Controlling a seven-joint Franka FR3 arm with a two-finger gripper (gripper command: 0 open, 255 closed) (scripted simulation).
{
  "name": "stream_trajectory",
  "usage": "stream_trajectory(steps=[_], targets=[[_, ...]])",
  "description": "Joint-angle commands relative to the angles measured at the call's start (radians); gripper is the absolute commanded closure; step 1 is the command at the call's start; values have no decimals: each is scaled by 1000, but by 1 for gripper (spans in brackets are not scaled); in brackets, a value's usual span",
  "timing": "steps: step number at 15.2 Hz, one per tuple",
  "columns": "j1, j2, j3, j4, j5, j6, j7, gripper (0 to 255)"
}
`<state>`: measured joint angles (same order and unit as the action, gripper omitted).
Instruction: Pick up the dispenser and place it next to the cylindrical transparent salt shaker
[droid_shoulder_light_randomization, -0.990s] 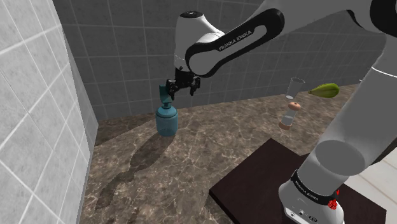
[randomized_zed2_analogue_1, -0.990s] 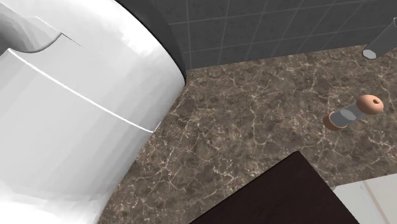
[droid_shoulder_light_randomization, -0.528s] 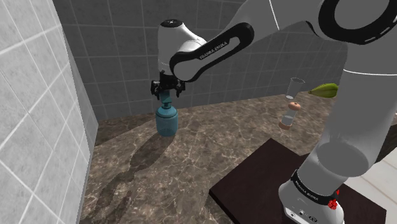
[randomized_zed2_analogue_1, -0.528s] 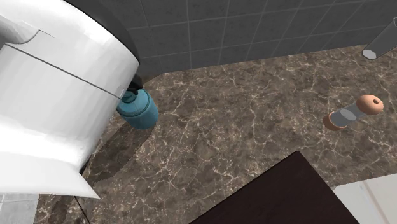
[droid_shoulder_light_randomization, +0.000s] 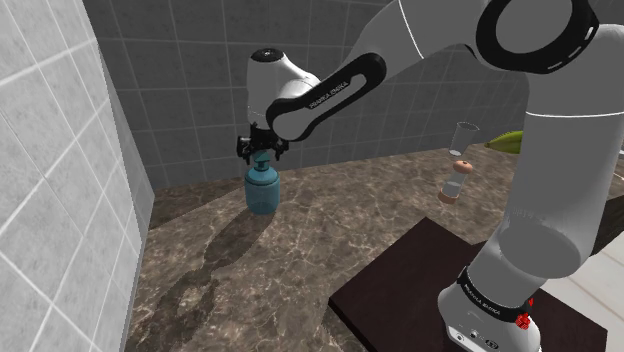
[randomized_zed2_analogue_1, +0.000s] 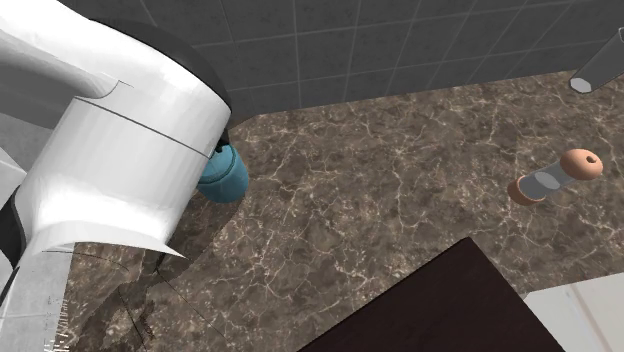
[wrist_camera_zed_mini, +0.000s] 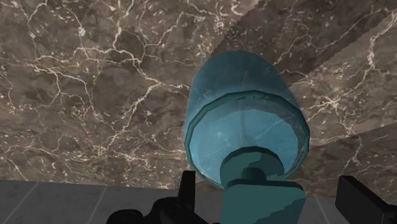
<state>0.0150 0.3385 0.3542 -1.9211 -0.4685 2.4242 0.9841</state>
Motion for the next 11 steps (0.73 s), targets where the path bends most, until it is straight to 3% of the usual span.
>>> stream_trajectory(steps=[1,6,7,11], targets=[[1,5,-1,3,-3,2,2,0],[1,5,-1,3,-3,2,2,0],[1,5,-1,3,-3,2,2,255],[1,5,-1,3,-3,2,2,255]])
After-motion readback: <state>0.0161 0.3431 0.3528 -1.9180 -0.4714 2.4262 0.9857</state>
